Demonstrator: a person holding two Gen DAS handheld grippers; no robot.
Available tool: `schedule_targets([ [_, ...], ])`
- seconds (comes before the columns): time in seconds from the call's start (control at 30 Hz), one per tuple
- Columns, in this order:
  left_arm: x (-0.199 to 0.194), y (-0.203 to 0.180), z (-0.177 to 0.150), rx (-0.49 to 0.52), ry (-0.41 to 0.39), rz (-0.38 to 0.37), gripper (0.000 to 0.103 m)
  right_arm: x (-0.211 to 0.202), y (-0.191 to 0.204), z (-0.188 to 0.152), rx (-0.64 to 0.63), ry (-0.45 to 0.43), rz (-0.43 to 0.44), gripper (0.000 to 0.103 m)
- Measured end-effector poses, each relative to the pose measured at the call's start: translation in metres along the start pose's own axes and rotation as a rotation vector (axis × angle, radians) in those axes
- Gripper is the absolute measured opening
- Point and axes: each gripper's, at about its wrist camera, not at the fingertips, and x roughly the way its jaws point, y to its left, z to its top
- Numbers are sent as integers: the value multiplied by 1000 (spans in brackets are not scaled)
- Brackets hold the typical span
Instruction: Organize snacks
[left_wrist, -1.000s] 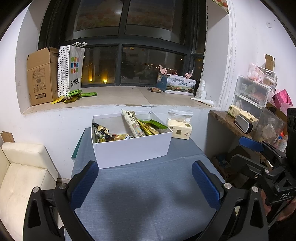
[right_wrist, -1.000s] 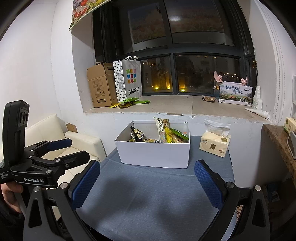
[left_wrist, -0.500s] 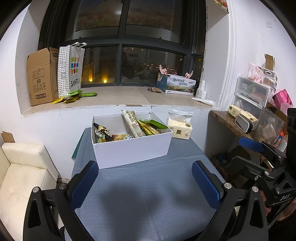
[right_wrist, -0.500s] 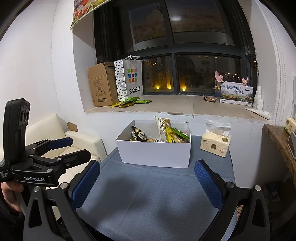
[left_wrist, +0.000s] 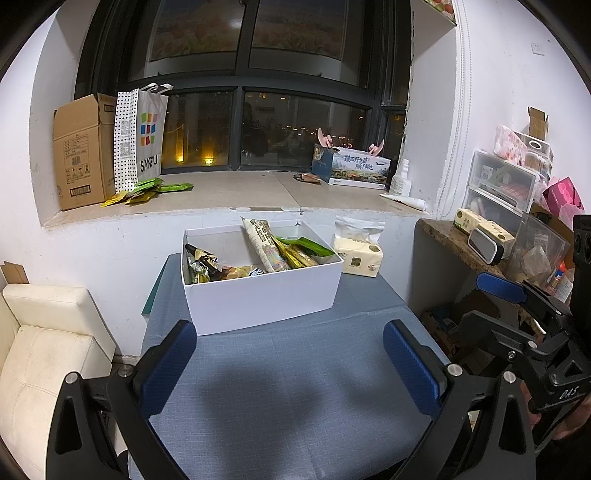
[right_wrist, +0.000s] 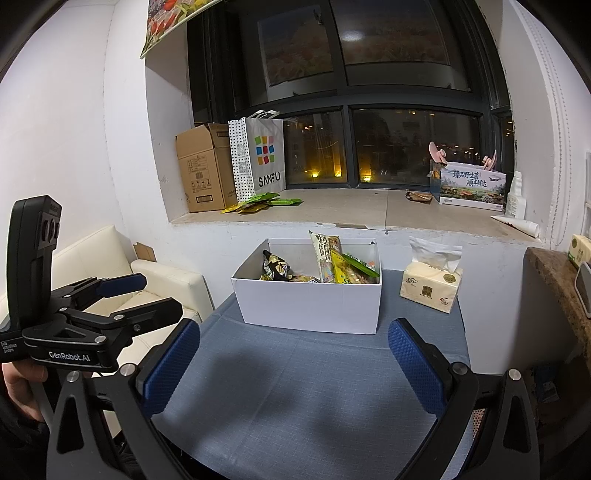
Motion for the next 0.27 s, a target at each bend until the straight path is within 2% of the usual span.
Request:
schedule_targets([
  [0.27,1,-1,-2,9,-1,-9,103,0,0,0,-1,0,1,103],
])
